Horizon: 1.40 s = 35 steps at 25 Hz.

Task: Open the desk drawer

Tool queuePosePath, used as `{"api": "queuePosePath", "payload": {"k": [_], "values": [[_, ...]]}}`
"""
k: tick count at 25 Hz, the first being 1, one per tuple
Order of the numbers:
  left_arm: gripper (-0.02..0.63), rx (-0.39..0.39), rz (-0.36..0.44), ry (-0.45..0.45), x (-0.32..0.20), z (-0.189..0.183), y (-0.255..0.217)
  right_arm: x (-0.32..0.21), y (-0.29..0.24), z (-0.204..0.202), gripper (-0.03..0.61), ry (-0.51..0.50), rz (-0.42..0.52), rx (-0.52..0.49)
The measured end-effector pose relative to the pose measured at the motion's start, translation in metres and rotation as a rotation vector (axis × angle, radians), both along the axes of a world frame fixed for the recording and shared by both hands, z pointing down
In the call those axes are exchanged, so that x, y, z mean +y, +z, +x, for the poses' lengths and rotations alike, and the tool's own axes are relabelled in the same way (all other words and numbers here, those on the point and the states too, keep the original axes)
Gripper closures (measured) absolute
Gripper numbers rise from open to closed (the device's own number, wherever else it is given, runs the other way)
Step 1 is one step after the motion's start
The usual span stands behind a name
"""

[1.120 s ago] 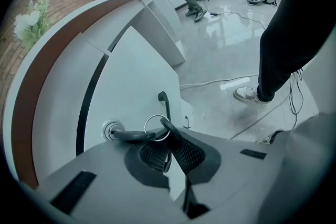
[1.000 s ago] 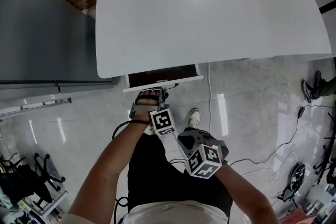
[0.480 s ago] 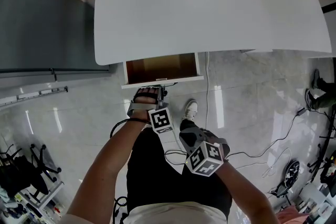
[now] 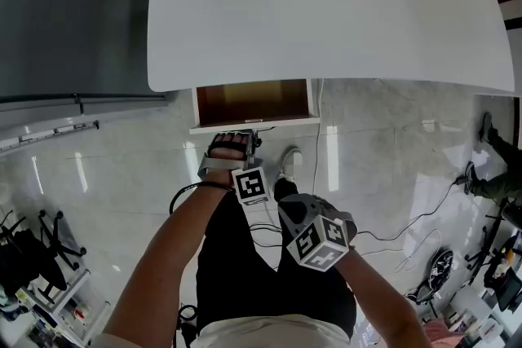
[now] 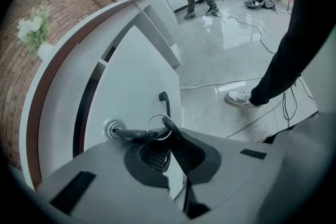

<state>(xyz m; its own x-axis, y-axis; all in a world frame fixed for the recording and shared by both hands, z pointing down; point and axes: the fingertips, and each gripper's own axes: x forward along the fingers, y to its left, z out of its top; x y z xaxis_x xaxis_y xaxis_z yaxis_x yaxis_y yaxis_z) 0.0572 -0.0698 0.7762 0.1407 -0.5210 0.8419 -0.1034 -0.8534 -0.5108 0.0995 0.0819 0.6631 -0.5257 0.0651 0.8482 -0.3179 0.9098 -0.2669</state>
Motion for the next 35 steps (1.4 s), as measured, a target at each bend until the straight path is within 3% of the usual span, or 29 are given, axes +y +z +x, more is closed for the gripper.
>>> {"api": "queuePosePath", "payload": {"k": [5, 13, 18, 25, 30, 35], "values": [[0.603, 0.037, 0.003, 0.001, 0.0, 0.0, -0.004, -0.005, 0.002, -0.004, 0.563, -0.02, -0.011, 0.01], [0.603, 0.04, -0.077, -0.022, 0.012, -0.001, 0.001, -0.003, 0.0, -0.014, 0.563, -0.059, -0.029, 0.009], [0.603, 0.047, -0.063, 0.024, 0.016, -0.004, 0.001, -0.002, 0.0, -0.015, 0.563, -0.08, -0.036, 0.005], [0.603, 0.072, -0.057, 0.011, 0.03, -0.004, -0.003, -0.003, 0.002, -0.011, 0.563, -0.092, -0.043, 0.009], [0.604, 0.02, -0.028, -0.035, 0.03, -0.023, 0.01, -0.009, 0.008, -0.007, 0.563, -0.09, -0.047, 0.015], [0.604, 0.029, -0.029, -0.124, 0.027, -0.036, 0.011, -0.01, 0.01, -0.004, 0.563, -0.086, -0.052, 0.016]]}}
